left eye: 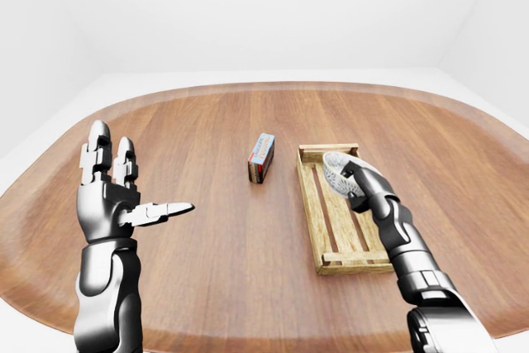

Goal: Pick up the bowl on the left and put it in the tray.

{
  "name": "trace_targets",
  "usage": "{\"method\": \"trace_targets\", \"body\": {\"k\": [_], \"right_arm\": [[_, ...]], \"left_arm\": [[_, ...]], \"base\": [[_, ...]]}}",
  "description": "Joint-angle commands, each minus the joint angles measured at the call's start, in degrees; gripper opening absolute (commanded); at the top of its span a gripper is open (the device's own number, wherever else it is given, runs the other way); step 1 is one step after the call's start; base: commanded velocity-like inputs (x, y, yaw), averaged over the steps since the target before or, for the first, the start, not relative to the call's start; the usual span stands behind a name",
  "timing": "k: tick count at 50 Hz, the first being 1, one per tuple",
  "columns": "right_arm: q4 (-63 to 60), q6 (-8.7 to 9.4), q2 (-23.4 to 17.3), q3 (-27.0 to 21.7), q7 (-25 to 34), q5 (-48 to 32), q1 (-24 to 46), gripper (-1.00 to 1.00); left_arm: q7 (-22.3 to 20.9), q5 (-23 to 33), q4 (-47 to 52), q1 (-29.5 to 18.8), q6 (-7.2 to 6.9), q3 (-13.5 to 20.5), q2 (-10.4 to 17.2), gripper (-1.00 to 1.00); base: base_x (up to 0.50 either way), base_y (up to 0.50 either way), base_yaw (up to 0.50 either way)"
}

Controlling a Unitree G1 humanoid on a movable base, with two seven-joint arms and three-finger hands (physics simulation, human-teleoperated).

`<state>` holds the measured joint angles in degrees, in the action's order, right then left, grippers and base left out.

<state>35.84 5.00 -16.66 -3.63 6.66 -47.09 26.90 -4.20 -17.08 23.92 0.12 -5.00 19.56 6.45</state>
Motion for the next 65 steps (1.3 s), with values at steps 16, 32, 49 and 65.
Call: {"method": "trace_targets", "body": {"k": [16,32,49,65], "right_arm": [[9.4,0.00,0.4,1.2,-5.7,0.2,2.6,-1.00],[15.0,0.00,0.4,1.7,-8.0,2.1,4.6,-1.00],[21.1,0.00,1.2,2.9,-10.0,3.2,6.9,-1.00],[24.6,0.00,1.8,3.8,-10.4,4.2,7.9,-1.00]], "left_arm": [[0.0,0.2,-0.4,-0.1,0.00,-0.1,0.0,1.00],[0.1,-0.1,-0.5,-0.2,0.00,0.1,0.2,1.00],[0.1,-0.2,-0.2,-0.2,0.00,0.1,0.2,1.00],[0.1,-0.2,-0.3,-0.2,0.00,0.2,0.2,1.00]], "base": [[0.00,0.00,0.00],[0.00,0.00,0.00],[0.00,0.00,0.00],[0.00,0.00,0.00]]}}
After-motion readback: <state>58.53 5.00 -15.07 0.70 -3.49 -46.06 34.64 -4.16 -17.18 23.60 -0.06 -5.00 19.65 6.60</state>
